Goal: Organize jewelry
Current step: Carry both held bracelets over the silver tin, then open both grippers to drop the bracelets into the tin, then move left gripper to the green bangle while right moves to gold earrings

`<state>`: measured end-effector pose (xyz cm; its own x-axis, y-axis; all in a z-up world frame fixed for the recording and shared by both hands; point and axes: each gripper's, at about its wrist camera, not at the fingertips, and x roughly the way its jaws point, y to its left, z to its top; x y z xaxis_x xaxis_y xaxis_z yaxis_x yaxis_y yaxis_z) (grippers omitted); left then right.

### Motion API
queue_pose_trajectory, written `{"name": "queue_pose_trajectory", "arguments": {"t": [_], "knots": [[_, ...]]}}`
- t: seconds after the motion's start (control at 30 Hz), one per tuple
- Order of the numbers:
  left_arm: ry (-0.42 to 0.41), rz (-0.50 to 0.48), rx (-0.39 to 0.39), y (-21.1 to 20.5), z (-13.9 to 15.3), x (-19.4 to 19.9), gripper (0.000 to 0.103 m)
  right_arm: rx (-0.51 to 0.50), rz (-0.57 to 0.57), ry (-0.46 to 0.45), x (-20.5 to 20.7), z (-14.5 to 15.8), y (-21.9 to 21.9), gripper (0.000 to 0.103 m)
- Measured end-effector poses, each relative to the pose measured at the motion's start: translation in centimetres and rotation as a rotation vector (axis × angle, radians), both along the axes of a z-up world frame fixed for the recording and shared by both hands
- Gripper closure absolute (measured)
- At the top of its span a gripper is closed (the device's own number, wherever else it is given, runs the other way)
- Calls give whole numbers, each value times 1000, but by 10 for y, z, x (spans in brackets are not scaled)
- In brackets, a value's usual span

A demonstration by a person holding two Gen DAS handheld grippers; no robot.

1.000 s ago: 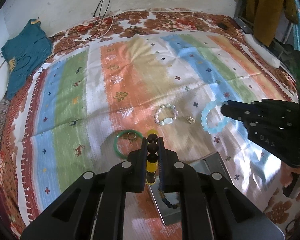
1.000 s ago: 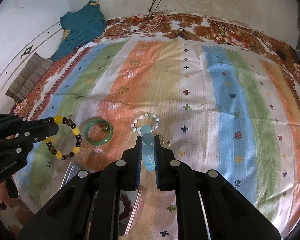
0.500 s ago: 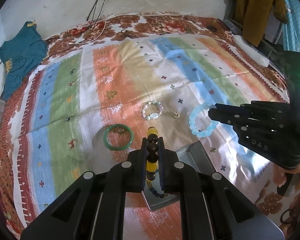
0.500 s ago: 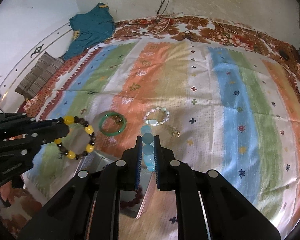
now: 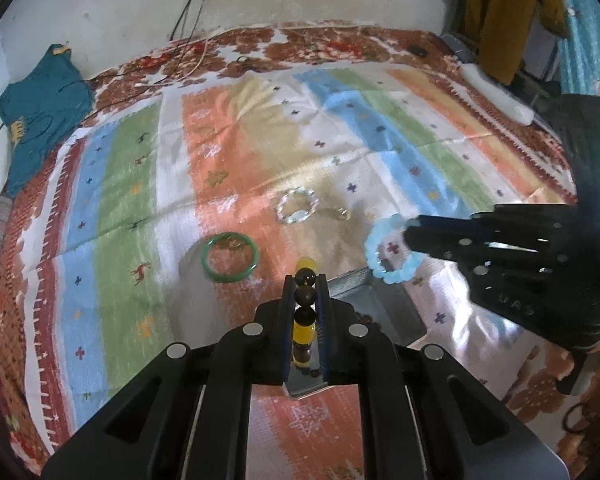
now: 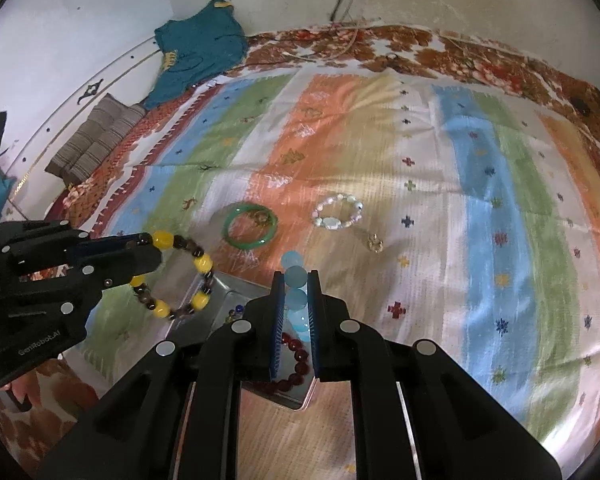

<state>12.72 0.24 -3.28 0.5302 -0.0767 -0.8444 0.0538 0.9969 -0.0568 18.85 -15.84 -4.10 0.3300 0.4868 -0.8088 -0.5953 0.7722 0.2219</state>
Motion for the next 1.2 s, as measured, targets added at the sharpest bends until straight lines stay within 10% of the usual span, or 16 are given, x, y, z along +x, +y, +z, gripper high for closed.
{"name": "queue_pose_trajectory", "arguments": {"t": [0.17,1.2], "knots": [[11,45,8,11,-3,3,76,-29,-45,4,7,-6,-6,66],[55,198,69,47,-29,32,33,-43,-143,-5,34,-10,-6,36]]}}
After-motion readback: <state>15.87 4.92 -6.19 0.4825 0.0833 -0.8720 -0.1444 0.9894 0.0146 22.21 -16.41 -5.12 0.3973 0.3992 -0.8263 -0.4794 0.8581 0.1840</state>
